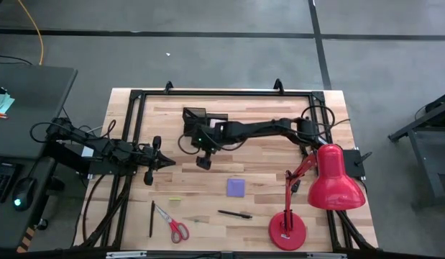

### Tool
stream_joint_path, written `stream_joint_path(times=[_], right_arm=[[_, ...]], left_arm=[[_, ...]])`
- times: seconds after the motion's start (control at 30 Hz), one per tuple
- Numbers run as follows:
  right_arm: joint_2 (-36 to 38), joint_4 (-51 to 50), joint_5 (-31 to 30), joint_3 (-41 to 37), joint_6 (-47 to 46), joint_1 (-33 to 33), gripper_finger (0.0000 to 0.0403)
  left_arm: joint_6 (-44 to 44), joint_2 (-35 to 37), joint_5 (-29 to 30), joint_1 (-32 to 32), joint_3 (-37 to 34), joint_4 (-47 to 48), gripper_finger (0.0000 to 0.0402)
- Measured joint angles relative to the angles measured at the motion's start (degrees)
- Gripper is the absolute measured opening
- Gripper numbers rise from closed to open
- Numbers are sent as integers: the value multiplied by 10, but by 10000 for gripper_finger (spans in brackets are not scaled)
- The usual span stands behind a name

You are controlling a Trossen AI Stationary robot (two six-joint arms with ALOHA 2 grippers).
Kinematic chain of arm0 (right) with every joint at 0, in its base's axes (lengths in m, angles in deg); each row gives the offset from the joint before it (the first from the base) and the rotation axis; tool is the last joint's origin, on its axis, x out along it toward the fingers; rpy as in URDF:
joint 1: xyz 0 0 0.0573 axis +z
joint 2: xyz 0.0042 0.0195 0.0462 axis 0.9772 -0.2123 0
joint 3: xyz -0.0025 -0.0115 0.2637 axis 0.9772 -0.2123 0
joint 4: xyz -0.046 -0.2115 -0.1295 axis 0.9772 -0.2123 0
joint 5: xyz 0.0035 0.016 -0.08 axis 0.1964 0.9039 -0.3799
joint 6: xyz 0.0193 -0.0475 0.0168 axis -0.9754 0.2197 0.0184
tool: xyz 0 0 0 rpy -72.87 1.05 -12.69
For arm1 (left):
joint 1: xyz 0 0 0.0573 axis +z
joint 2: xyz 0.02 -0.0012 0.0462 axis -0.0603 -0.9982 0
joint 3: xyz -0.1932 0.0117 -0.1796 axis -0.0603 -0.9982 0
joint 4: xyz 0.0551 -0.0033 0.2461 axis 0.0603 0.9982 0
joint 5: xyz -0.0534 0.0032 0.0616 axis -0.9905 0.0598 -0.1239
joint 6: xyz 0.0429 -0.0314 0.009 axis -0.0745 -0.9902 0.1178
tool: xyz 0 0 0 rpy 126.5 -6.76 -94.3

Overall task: Pick and place office supplies into organizer
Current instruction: Put the yellow eraser into the black desk organizer

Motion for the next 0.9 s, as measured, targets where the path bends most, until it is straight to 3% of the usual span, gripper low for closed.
stream_joint_path(times=[0.23,0.9], right_arm=[[0,19,20,0,-36,1,390],[0,63,-57,0,-25,25,380]], left_arm=[[0,0,0,0,0,0,1],[0,0,0,0,0,0,1]])
